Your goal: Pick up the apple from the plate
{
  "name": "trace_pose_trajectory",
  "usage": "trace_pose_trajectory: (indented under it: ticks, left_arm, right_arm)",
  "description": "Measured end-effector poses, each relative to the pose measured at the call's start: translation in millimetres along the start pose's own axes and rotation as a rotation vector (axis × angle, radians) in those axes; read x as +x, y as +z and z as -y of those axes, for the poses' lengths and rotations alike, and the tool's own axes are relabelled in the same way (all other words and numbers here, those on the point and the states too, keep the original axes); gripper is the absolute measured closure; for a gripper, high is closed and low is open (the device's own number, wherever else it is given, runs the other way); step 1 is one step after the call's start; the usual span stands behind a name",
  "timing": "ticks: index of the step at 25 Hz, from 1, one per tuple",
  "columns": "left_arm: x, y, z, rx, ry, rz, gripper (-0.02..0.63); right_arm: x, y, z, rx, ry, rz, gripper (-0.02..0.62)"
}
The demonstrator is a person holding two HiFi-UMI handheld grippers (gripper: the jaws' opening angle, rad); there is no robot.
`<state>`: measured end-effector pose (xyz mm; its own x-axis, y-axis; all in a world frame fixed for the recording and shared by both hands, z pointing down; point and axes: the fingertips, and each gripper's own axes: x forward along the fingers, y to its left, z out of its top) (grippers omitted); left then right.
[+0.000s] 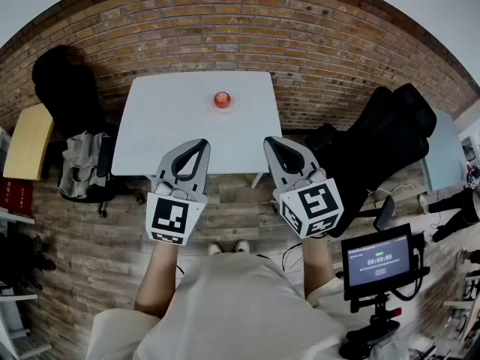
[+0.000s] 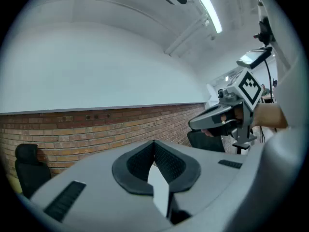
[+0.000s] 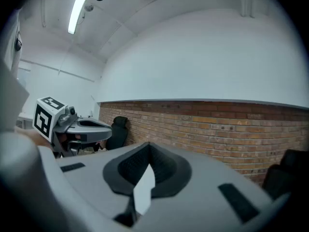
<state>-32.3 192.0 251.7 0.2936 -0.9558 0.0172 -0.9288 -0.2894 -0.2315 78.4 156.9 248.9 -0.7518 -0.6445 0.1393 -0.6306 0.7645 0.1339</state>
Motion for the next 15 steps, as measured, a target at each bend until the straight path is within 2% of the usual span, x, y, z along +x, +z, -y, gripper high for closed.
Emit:
trace_pose_trajectory:
  ticks: [4,9,15]
  left_arm:
    - [1.2,-1.4,2.1,-0.002,-0.003,-0.003,0.6]
    - [1.8,-3.8,2.8,-0.005,0.003,-0.004,0.6]
    - [2.8,-9.7,7.4,-0.005,0.01,-0.01,0.6]
  right_arm:
    - [-0.4,-1.8,-0.4,0.01,0.009,0.001,0.594]
    - [-4.1,0.5,0.1,0.07,0.045,0.044,0.594]
    - [-6.5,-6.0,3.0,0.071,0.049,0.044,0.594]
